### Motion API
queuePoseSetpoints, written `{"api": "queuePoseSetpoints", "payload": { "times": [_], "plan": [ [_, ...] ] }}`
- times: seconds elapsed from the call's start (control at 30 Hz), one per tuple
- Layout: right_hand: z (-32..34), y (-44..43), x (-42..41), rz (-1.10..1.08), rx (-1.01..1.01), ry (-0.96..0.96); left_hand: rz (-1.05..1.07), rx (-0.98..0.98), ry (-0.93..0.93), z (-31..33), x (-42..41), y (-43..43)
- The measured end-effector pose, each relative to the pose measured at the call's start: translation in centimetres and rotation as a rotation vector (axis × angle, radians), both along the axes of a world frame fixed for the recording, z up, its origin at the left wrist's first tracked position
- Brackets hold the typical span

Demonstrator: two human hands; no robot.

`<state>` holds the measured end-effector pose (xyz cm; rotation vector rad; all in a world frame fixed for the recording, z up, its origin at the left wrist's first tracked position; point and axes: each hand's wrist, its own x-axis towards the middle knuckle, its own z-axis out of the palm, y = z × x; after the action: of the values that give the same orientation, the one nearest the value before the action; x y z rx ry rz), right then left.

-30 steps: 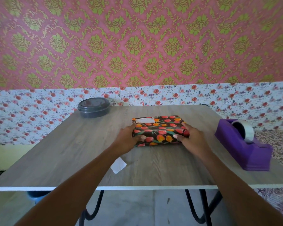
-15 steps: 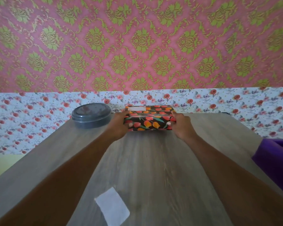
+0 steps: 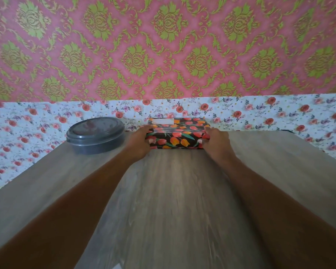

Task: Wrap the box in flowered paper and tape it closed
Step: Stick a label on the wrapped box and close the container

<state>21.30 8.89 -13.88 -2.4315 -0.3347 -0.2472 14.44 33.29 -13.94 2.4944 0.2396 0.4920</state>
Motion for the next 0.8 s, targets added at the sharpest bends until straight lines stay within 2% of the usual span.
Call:
{"api": "queuePoseSetpoints", "payload": {
  "times": [0.17, 0.33, 0.6, 0.8],
  "plan": [
    [0.3, -0.9, -1.5, 0.02, 0.062, 0.028, 0.025, -0.012, -0.028, 0.7, -1.8, -1.1],
    [1.7, -2.1, -5.3, -0.013, 0.138, -0.044, 0.075, -0.052, -0.128, 3.0, -6.2, -3.8],
    [2.8, -2.8, -18.0, 0.096, 0.371, -0.04, 0.053, -0.186, -0.118, 3.5, -17.1, -7.8],
    [2.0, -2.8, -28.4, 0.173, 0.415, 0.058, 0.107, -0.181, -0.057, 1.7, -27.6, -9.9]
  ]
}}
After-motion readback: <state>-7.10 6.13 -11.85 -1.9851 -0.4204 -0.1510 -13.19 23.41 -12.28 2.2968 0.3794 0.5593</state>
